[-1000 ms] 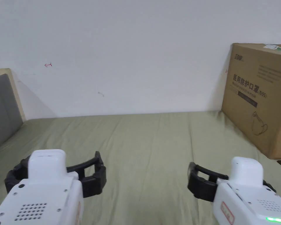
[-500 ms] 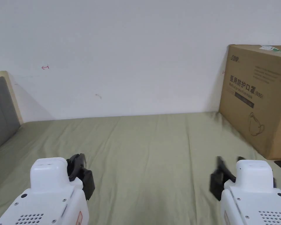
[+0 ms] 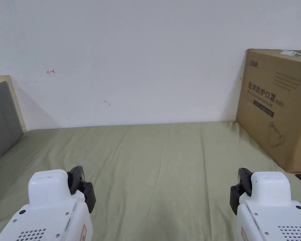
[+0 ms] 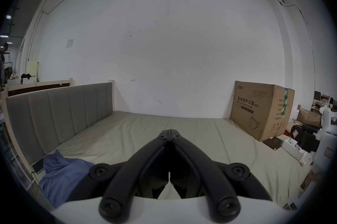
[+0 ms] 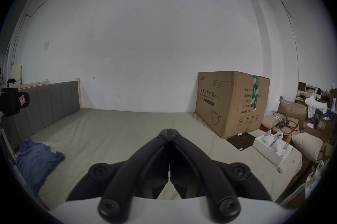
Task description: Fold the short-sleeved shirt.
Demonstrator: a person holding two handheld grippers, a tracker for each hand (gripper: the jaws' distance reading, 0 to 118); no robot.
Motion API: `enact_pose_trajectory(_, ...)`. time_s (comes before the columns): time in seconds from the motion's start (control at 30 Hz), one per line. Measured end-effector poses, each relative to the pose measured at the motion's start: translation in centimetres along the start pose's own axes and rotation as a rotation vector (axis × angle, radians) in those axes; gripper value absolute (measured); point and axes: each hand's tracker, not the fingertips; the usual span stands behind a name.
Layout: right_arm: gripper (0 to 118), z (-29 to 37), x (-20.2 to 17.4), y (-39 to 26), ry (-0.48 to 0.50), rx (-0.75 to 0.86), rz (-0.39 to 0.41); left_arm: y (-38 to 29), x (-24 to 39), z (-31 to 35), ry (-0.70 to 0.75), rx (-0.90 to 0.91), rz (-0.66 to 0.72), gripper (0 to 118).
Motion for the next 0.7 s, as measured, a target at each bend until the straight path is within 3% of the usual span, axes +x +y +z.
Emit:
enact_pose_trajectory(0.1, 0, 0.0, -0.3, 0.0, 0.016, -0.008, -0.017, 0.0, 0.0, 0.0, -0.004, -0.002, 0.002, 0)
enact_pose_trajectory(0.3, 0, -1.1, -2.7, 0.7, 0.147, -0.011, -0.017, 0.6, -2.5, 0.9, 0.053, -0.006, 0.003, 0)
enact_pose_trajectory(0.57, 0, -3.0, -13.1, 0.8, 0.500, -0.037, 0.006, 1.5, -11.6, 5.5, 0.382, -0.001, 0.001, 0)
enact_pose_trajectory(0.7, 0, -2.3, -17.4, 0.2, 0.597, -0.034, 0.055, 0.9, -14.9, 7.3, 0.505, -0.038, -0.043, 0)
